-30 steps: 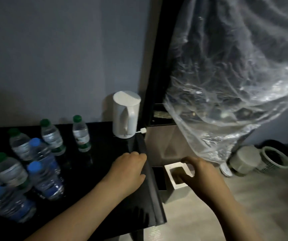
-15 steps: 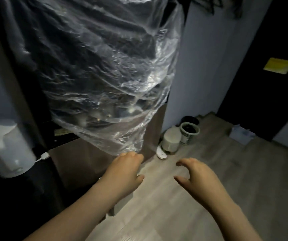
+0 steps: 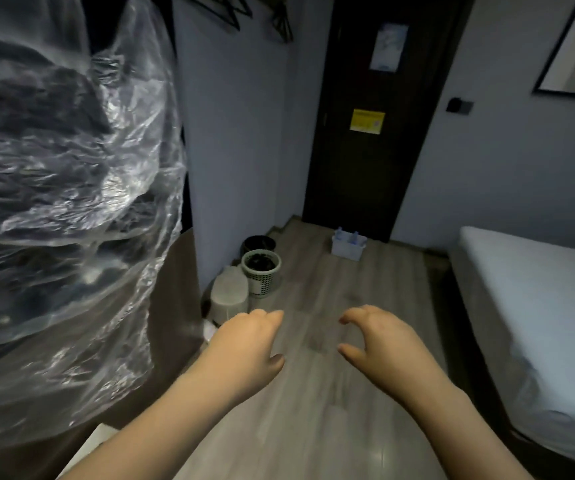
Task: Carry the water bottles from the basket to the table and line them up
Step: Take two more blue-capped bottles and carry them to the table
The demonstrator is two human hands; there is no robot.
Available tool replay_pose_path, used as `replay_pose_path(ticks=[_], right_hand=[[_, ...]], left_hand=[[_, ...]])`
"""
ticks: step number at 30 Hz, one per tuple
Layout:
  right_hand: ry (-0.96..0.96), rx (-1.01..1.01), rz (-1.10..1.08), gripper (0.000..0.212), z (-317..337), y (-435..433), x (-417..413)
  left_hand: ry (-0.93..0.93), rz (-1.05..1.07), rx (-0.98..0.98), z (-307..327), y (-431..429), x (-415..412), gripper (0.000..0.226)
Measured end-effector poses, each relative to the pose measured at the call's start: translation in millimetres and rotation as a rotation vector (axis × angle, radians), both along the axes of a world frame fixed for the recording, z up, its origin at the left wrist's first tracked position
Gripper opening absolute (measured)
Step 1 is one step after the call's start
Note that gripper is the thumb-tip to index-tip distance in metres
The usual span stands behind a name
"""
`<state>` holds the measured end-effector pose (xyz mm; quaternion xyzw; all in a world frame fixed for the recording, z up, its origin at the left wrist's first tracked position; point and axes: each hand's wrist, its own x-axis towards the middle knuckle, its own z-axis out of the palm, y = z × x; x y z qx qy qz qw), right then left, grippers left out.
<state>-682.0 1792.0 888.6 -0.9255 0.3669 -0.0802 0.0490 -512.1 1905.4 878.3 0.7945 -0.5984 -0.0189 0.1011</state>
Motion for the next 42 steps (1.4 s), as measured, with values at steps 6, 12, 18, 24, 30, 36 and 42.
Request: replay_pose_path(ticks=[6,12,18,24,30,36,42], right_hand=[[-0.014,0.012,-0.086,0.044,13,-60,49],[-0.047,0.043,-0.163,0.041,12,-121,79],[-0.050,0.052,-0.213,0.040,1,-199,85],[-0.066,0.021,-0.204,0.039,0,-305,86],[-0.047,0.036,-0.196,0.039,5,-404,85],[-0.003,0.073,-0.205,0.038,-4,-482,100],[0.022,0.097,-0.249,0.037,-18,-564,140]], left_hand=[[-0.010,-0.088,-0.036,9,-77,58,0.048],[0.024,-0.158,-0.058,8,-150,97,0.048],[0.025,-0.207,-0.031,-1,-237,110,0.046],[-0.006,-0.205,-0.018,1,-342,113,0.042],[-0.010,-0.186,-0.007,7,-441,114,0.039],[-0.010,-0.178,0.028,-1,-524,134,0.043],[0.033,-0.213,0.035,-18,-612,176,0.043]])
